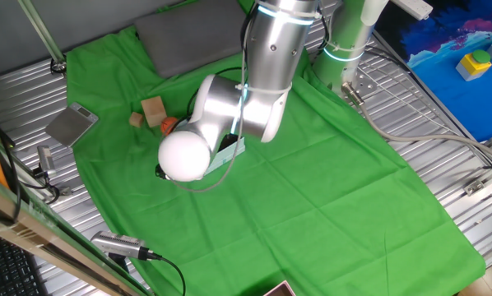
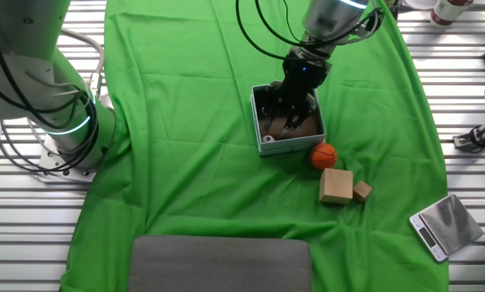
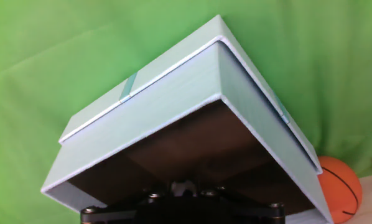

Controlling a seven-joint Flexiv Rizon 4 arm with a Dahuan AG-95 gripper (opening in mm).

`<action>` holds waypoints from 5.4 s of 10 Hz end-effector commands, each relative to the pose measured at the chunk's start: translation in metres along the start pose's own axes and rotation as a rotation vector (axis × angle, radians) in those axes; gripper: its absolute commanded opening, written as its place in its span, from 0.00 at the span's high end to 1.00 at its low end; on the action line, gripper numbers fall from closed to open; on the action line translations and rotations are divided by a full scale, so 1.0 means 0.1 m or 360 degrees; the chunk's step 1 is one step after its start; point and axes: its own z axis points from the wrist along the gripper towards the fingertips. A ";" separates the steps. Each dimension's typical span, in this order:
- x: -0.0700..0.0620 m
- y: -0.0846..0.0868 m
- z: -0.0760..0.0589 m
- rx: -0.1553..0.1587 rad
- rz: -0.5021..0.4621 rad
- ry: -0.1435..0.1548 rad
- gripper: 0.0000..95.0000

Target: Take everything out of the gift box

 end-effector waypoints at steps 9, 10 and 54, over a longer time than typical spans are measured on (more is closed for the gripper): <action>0.03 0.04 0.05 0.0030 -0.0055 0.0082 0.60; 0.03 0.04 0.06 0.0032 -0.0057 0.0085 0.60; -0.49 -0.50 -0.85 -0.0130 0.0499 -0.1327 1.00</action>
